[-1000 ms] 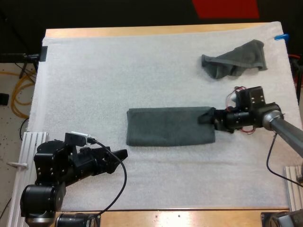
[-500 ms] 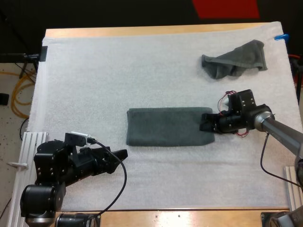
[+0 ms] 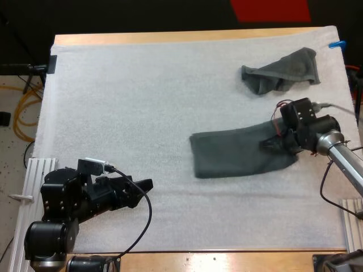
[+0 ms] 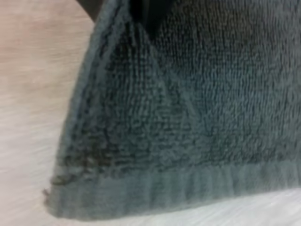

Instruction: Pick towel from pile fold and stack

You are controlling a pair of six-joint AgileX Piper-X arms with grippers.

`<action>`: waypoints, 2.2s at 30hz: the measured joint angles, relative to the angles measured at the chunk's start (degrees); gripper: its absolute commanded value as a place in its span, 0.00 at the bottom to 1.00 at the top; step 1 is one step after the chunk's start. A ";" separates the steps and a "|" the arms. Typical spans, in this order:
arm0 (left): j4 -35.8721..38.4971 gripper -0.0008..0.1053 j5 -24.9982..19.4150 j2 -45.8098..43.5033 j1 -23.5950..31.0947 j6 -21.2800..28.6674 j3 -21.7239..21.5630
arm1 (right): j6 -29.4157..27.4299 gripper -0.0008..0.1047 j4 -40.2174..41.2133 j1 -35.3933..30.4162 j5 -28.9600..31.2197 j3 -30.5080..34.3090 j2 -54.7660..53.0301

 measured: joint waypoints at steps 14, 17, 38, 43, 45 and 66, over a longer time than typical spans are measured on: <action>0.00 0.66 0.00 0.00 0.00 0.00 0.00 | 17.49 0.02 -6.42 12.19 -15.68 -1.55 2.76; 0.00 0.66 0.00 0.00 0.00 0.00 0.00 | 21.51 0.02 -10.20 14.86 -19.21 -1.54 5.43; -2.46 0.66 1.07 0.00 0.00 4.04 0.00 | 26.46 0.64 -22.59 15.82 -32.59 -1.68 10.39; -3.17 0.66 1.19 0.00 0.00 6.69 0.00 | 25.65 0.62 -24.44 15.82 -37.14 -1.68 8.61; -3.17 0.66 1.23 0.00 0.00 6.90 0.00 | 24.32 0.62 -24.44 15.82 -37.81 -1.68 6.49; -10.44 0.69 -4.18 5.50 -5.85 -0.06 0.00 | 7.78 0.62 0.15 15.82 -20.68 -1.62 -29.65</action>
